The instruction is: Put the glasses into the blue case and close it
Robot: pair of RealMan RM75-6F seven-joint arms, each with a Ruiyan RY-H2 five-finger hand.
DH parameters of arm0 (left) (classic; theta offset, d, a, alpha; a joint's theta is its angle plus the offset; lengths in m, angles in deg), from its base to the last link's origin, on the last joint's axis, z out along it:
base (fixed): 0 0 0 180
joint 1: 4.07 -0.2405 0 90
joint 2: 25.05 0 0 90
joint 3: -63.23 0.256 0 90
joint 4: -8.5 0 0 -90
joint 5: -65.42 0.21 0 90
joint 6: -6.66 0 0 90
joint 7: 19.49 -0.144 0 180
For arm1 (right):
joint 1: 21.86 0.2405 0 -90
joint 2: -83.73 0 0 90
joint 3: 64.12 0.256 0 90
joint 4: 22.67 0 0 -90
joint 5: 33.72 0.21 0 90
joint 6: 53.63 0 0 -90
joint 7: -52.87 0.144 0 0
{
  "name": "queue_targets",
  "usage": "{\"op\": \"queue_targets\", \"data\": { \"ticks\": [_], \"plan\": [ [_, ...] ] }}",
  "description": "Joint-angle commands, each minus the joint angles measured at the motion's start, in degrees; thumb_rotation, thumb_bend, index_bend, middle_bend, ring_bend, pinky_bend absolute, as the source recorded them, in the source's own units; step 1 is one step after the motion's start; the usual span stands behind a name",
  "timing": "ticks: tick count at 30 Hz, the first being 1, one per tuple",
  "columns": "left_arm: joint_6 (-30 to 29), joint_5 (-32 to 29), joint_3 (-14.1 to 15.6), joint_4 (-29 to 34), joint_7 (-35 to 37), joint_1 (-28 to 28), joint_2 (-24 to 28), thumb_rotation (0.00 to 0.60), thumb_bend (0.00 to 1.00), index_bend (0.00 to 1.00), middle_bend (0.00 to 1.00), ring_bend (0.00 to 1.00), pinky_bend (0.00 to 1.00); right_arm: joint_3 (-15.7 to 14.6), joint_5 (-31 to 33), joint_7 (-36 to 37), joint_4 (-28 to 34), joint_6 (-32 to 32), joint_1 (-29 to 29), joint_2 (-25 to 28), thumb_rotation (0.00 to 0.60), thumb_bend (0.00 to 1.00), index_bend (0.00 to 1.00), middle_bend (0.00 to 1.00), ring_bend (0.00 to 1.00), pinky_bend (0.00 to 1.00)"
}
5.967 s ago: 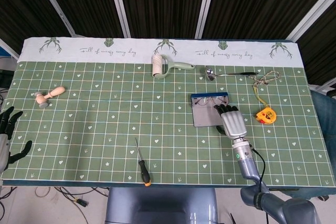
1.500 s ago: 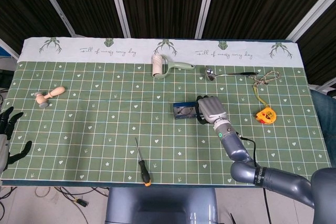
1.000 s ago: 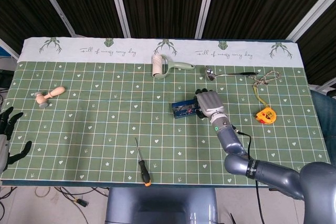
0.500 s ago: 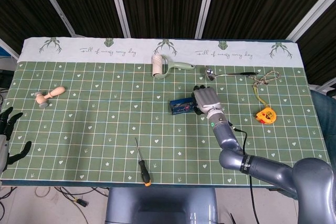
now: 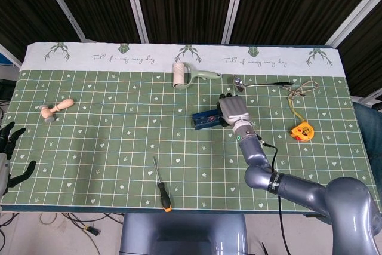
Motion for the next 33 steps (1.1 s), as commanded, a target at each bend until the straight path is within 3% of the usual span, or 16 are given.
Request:
{"op": "queue_targets", "data": {
  "ticks": [1,15,17,22,26,29,33],
  "plan": [
    [0.0,0.0,0.0,0.0,0.1,0.0,0.0,0.600,0.31,0.13,0.00,0.00,0.00,-0.1,0.7,-0.5,-0.7,0.4,0.7,-0.4,0.600,0.64,0.70,0.23,0.20,0.30],
    [0.1,0.1,0.0,0.0,0.4,0.0,0.1,0.600,0.31,0.13,0.00,0.00,0.00,0.1,3.3,-2.3,-4.1,0.5,3.5,-2.9,0.600,0.62,0.66,0.22,0.19,0.30],
    [0.1,0.1,0.0,0.0,0.4,0.0,0.1,0.600,0.31,0.13,0.00,0.00,0.00,0.2,3.6,-2.5,-4.6,0.6,3.8,-3.3,0.600,0.57,0.60,0.22,0.19,0.30],
    [0.1,0.1,0.1,-0.1,0.5,0.0,0.1,0.600,0.31,0.13,0.00,0.00,0.00,0.3,4.8,-3.0,-5.9,1.0,4.6,-4.3,0.600,0.37,0.26,0.22,0.19,0.30],
    [0.2,-0.1,0.0,-0.1,0.5,0.0,0.0,0.600,0.31,0.13,0.00,0.00,0.00,1.1,5.2,-2.6,-6.8,0.5,5.1,-5.3,0.600,0.24,0.09,0.22,0.19,0.30],
    [0.2,-0.1,0.0,-0.1,0.5,0.0,0.1,0.600,0.31,0.13,0.00,0.00,0.00,1.9,4.6,-1.6,-6.9,-0.5,5.2,-5.8,0.600,0.17,0.03,0.22,0.19,0.30],
    [0.3,-0.2,0.0,0.1,0.3,0.0,0.1,0.600,0.31,0.13,0.00,0.00,0.00,2.2,3.8,-0.9,-5.9,-1.4,4.9,-5.4,0.600,0.16,0.04,0.22,0.19,0.30]
  ]
}}
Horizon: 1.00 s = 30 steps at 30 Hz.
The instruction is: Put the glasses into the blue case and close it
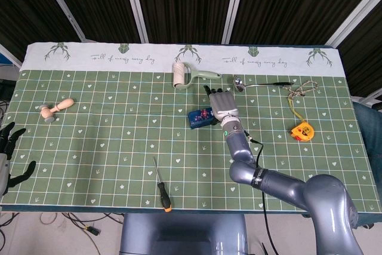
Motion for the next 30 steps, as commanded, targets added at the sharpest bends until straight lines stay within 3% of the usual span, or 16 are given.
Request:
{"op": "queue_targets", "data": {
  "ticks": [1,9,15,25,30],
  "plan": [
    [0.0,0.0,0.0,0.0,0.0,0.0,0.0,0.600,0.31,0.13,0.00,0.00,0.00,0.1,-0.5,0.3,1.1,-0.3,-0.3,0.6,0.600,0.16,0.06,0.22,0.19,0.30],
    [-0.1,0.1,0.0,0.0,0.0,0.0,0.1,0.600,0.31,0.14,0.00,0.00,0.00,-2.4,-0.4,-0.7,4.7,0.8,-2.1,3.4,0.600,0.17,0.13,0.21,0.19,0.30],
    [-0.2,0.2,0.0,-0.3,0.0,-0.1,0.0,0.600,0.31,0.14,0.00,0.00,0.00,-4.9,-5.1,1.1,9.9,-2.6,-5.6,6.5,0.600,0.23,0.14,0.22,0.19,0.30],
    [-0.2,0.3,0.0,-0.2,-0.6,0.0,-0.2,0.600,0.31,0.14,0.00,0.00,0.00,-12.2,-24.0,9.0,29.1,-23.8,-20.0,17.9,0.600,0.23,0.14,0.17,0.16,0.28],
    [-0.2,0.2,-0.1,-0.2,-1.1,0.1,-0.4,0.600,0.31,0.14,0.00,0.00,0.00,-19.0,-34.5,14.5,36.6,-36.1,-30.4,23.4,0.600,0.22,0.14,0.14,0.14,0.26]
  ]
}}
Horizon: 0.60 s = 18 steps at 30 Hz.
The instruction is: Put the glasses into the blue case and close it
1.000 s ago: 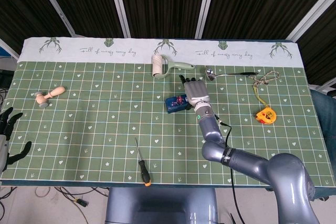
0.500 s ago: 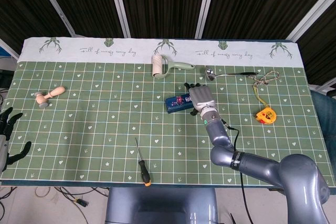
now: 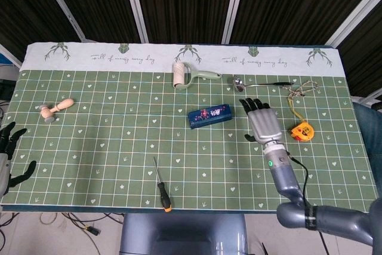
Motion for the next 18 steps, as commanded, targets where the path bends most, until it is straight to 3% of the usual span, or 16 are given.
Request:
{"op": "queue_targets", "data": {
  "ticks": [1,9,18],
  "plan": [
    [0.0,0.0,0.0,0.0,-0.2,0.0,-0.1,0.600,0.31,0.14,0.00,0.00,0.00,-7.4,-10.3,6.5,7.9,-12.0,-10.9,6.4,0.600,0.21,0.14,0.13,0.14,0.26],
    [-0.3,0.1,-0.1,-0.2,-1.8,0.1,-0.2,0.600,0.31,0.13,0.00,0.00,0.00,-15.5,-21.4,11.0,8.1,-25.4,-24.2,8.4,0.600,0.15,0.14,0.10,0.11,0.24],
    [0.2,0.0,0.3,0.0,-2.9,0.1,0.6,0.600,0.31,0.12,0.00,0.00,0.00,-18.3,-27.8,11.1,4.0,-31.1,-31.7,8.0,0.600,0.13,0.13,0.09,0.09,0.24]
  ]
}}
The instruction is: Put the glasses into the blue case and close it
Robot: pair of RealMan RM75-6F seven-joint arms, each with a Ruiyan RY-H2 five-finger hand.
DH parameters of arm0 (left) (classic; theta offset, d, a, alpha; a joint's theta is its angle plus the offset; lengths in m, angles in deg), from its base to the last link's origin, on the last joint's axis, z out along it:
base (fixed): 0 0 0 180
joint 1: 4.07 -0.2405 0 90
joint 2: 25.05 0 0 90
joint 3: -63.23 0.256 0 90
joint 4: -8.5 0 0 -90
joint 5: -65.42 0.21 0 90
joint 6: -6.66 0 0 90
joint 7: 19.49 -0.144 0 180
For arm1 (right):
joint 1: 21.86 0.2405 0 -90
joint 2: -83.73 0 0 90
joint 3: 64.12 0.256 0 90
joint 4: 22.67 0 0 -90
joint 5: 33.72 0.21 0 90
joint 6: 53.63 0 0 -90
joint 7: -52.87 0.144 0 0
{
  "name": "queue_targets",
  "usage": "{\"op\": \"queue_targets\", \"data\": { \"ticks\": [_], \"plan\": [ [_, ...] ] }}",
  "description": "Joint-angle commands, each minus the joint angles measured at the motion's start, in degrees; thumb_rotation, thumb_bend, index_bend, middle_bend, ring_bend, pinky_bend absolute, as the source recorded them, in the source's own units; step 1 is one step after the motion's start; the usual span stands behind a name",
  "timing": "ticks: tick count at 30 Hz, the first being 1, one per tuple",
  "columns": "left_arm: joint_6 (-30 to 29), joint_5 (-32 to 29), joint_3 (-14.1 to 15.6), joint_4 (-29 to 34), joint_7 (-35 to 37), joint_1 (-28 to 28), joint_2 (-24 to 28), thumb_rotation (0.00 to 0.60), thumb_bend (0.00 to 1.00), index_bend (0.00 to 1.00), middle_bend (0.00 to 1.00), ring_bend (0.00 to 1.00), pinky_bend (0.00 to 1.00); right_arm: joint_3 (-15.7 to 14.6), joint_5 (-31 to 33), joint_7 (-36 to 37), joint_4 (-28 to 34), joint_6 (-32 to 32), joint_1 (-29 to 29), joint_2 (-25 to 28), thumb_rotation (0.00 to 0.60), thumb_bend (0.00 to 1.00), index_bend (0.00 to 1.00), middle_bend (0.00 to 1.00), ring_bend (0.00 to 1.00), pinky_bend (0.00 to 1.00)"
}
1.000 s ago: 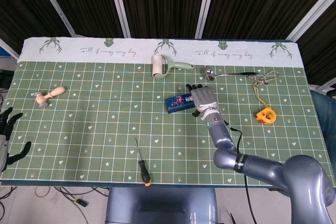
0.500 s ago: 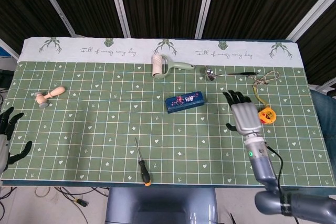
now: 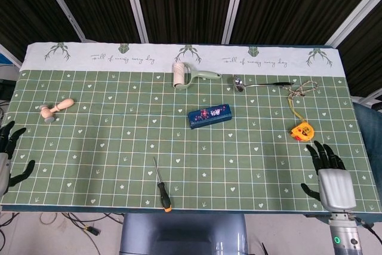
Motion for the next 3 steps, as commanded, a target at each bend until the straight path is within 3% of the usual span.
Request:
{"op": "queue_targets", "data": {
  "ticks": [1,3],
  "plan": [
    [0.7,-0.3,0.3,0.4,-0.4,0.0,0.5,0.600,0.31,0.12,0.00,0.00,0.00,-0.4,-1.8,-0.5,-1.7,-1.3,-2.4,-0.1,0.600,0.13,0.12,0.09,0.09,0.24],
    [1.0,-0.4,0.5,0.8,-0.6,0.1,0.8,0.600,0.31,0.12,0.00,0.00,0.00,0.1,-2.3,-1.0,-1.9,-1.1,-2.9,0.2,0.600,0.13,0.12,0.09,0.09,0.24]
  ]
}}
